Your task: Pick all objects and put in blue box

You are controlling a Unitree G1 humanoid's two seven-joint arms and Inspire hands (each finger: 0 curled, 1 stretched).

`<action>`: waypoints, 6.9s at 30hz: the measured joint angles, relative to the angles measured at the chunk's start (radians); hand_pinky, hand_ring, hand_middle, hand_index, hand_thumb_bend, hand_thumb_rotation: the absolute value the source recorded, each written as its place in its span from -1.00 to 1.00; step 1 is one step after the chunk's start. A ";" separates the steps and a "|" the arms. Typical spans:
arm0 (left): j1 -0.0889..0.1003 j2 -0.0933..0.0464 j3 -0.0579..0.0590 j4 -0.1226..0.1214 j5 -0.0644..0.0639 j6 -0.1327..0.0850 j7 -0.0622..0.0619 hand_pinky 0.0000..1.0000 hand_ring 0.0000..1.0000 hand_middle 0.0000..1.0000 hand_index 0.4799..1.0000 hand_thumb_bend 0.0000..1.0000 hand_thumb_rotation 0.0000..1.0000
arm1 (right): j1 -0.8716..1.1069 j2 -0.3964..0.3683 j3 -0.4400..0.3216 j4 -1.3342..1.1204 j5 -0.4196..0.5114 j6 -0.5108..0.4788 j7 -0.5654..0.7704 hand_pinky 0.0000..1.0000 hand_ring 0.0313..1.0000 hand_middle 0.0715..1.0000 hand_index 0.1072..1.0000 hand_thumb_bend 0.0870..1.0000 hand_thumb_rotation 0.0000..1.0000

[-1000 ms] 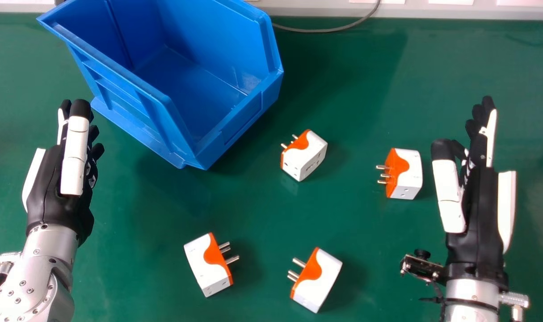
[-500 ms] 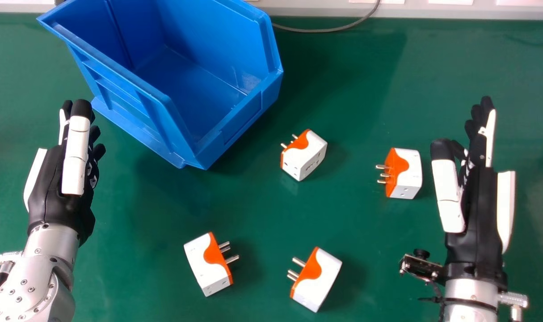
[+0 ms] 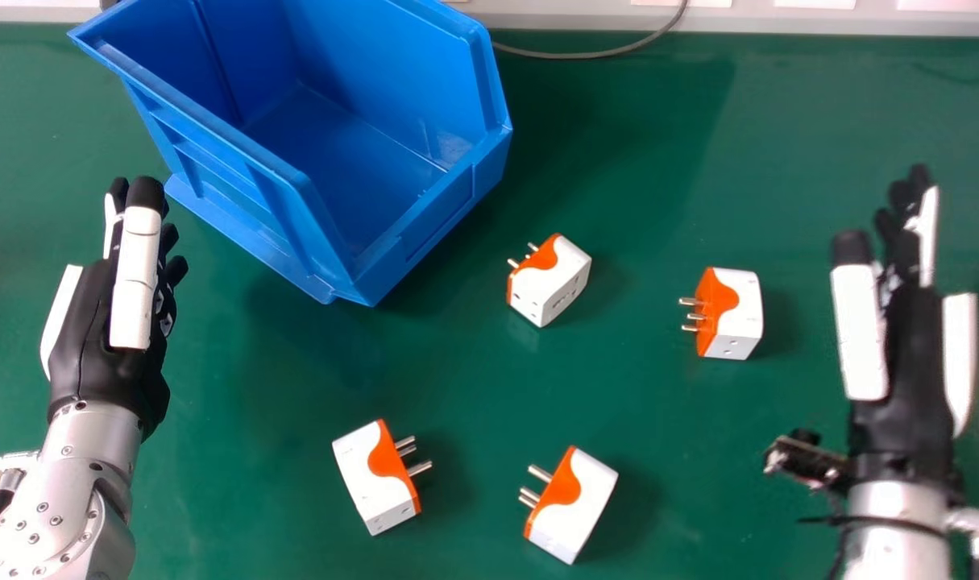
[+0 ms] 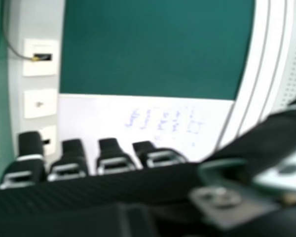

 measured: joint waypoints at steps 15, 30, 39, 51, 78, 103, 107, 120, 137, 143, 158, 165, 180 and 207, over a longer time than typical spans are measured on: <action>0.006 0.000 -0.005 -0.008 0.005 -0.002 -0.005 0.98 1.00 1.00 1.00 0.63 0.89 | -0.075 -0.372 0.084 -0.400 -0.429 0.576 0.454 0.87 1.00 1.00 1.00 1.00 -0.49; 0.010 0.001 -0.006 -0.013 0.006 0.000 0.001 0.96 1.00 1.00 1.00 0.62 0.90 | -0.324 -0.487 0.288 -0.339 -0.708 0.830 0.816 1.00 1.00 1.00 1.00 1.00 -0.62; 0.010 0.001 -0.009 -0.014 0.006 0.001 0.006 0.96 1.00 1.00 1.00 0.61 0.91 | -0.416 -0.513 0.311 -0.188 -0.657 0.722 0.820 0.97 1.00 1.00 1.00 1.00 -0.78; 0.010 0.001 -0.010 -0.017 0.006 0.004 0.009 0.97 1.00 1.00 1.00 0.60 0.91 | -0.467 -0.589 0.385 -0.084 -0.661 0.471 0.766 0.87 1.00 1.00 1.00 1.00 -0.87; 0.011 0.001 -0.009 -0.022 0.010 0.011 -0.001 0.96 1.00 1.00 1.00 0.56 0.93 | -0.578 -0.639 0.466 0.145 -0.766 0.277 0.647 0.84 0.93 0.95 0.93 1.00 -0.93; 0.016 0.001 0.005 -0.033 0.003 0.022 -0.008 0.97 1.00 1.00 1.00 0.56 0.91 | -0.615 -0.594 0.492 0.299 -0.755 0.283 0.570 0.78 0.92 0.93 0.90 1.00 -0.67; 0.016 0.001 0.004 -0.033 0.003 0.022 -0.007 0.97 1.00 1.00 1.00 0.55 0.91 | -0.631 -0.587 0.492 0.323 -0.741 0.288 0.571 0.77 0.91 0.93 0.90 1.00 -0.65; 0.018 0.001 0.005 -0.035 0.001 0.022 -0.019 0.99 1.00 1.00 1.00 0.55 0.91 | -0.669 -0.569 0.501 0.402 -0.725 0.300 0.568 0.77 0.90 0.92 0.89 1.00 -0.65; 0.018 0.001 0.004 -0.036 0.006 0.022 -0.013 0.97 1.00 1.00 1.00 0.54 0.91 | -0.680 -0.550 0.513 0.415 -0.698 0.308 0.571 0.76 0.90 0.92 0.89 1.00 -0.65; 0.019 0.001 0.004 -0.044 0.005 0.023 -0.010 0.97 1.00 1.00 1.00 0.54 0.91 | -0.694 -0.533 0.519 0.415 -0.695 0.308 0.567 0.76 0.90 0.92 0.88 1.00 -0.64; 0.027 0.001 0.003 -0.057 0.004 0.024 -0.011 0.99 1.00 1.00 1.00 0.56 0.91 | -0.695 -0.530 0.536 0.414 -0.698 0.313 0.556 0.75 0.89 0.91 0.86 1.00 -0.60; 0.031 0.001 0.003 -0.057 0.004 0.024 -0.015 0.99 1.00 1.00 1.00 0.56 0.92 | -0.696 -0.516 0.542 0.414 -0.696 0.326 0.556 0.76 0.89 0.91 0.86 1.00 -0.59; 0.031 0.001 0.003 -0.059 0.004 0.026 -0.012 0.98 1.00 1.00 1.00 0.53 0.93 | -0.696 -0.502 0.541 0.414 -0.690 0.342 0.540 0.75 0.89 0.91 0.86 1.00 -0.57; 0.031 0.001 0.003 -0.065 0.004 0.033 -0.010 0.98 1.00 1.00 1.00 0.53 0.92 | -0.696 -0.502 0.559 0.415 -0.707 0.371 0.526 0.17 0.31 0.37 0.33 0.76 -0.99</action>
